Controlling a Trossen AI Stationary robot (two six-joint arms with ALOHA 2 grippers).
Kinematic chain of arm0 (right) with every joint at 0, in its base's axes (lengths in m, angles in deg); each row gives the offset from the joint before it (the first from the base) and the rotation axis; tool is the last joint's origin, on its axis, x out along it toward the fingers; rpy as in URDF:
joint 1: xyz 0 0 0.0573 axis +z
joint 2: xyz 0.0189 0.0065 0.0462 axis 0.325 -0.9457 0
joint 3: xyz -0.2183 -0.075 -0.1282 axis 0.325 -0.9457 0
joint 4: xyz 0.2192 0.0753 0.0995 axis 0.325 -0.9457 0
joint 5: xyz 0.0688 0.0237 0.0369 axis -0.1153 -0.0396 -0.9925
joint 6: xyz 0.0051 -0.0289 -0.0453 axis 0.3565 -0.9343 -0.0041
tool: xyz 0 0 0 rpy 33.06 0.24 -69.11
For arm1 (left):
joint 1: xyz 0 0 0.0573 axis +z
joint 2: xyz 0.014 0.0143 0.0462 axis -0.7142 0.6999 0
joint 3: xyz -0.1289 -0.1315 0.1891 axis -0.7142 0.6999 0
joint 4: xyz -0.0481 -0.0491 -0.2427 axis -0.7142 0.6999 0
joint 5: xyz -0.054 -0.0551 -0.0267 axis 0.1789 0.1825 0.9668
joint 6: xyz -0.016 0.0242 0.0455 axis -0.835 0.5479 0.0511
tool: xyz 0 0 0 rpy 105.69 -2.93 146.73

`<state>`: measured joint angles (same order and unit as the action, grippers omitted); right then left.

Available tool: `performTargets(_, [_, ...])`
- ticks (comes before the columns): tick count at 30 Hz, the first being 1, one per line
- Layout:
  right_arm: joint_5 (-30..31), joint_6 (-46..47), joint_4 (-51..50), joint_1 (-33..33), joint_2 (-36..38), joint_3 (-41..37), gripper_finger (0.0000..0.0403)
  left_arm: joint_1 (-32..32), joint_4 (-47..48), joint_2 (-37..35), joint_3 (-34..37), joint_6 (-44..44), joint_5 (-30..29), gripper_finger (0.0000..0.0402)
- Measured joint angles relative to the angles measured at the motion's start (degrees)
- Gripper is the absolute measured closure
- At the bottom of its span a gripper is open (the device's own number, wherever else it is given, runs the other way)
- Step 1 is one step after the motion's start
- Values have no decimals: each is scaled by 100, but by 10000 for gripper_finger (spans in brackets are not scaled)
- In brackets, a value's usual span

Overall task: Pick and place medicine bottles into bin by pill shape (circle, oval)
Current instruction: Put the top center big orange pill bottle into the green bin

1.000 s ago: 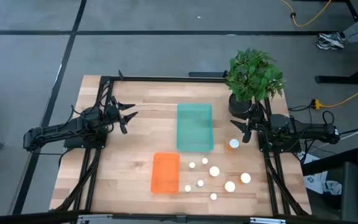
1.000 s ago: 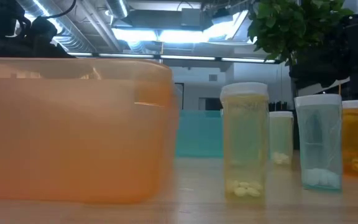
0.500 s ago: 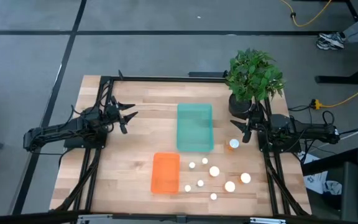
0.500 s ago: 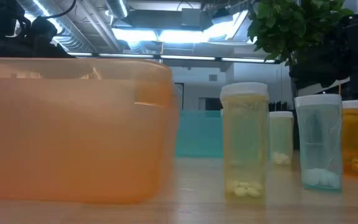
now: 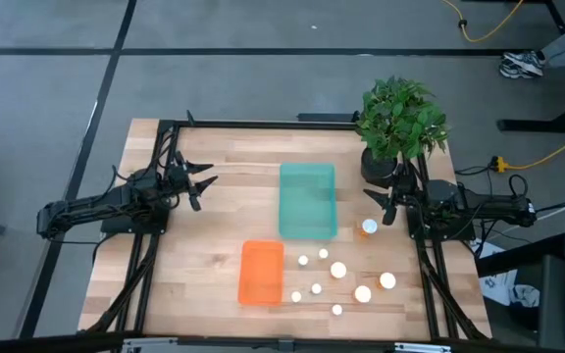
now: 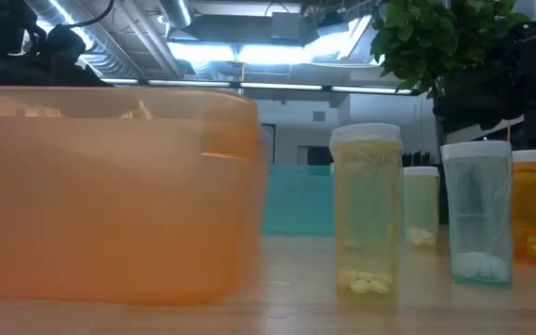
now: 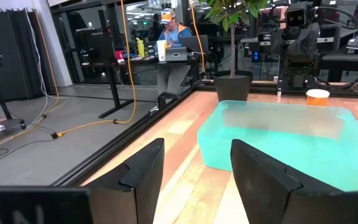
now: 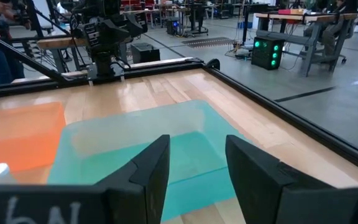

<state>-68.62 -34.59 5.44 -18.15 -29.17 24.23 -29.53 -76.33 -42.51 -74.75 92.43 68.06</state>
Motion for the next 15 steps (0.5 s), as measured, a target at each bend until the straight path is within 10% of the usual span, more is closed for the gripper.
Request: performTargets(15, [-2,190,4,0,-2,0,244,0,0,0,1,0,0,224])
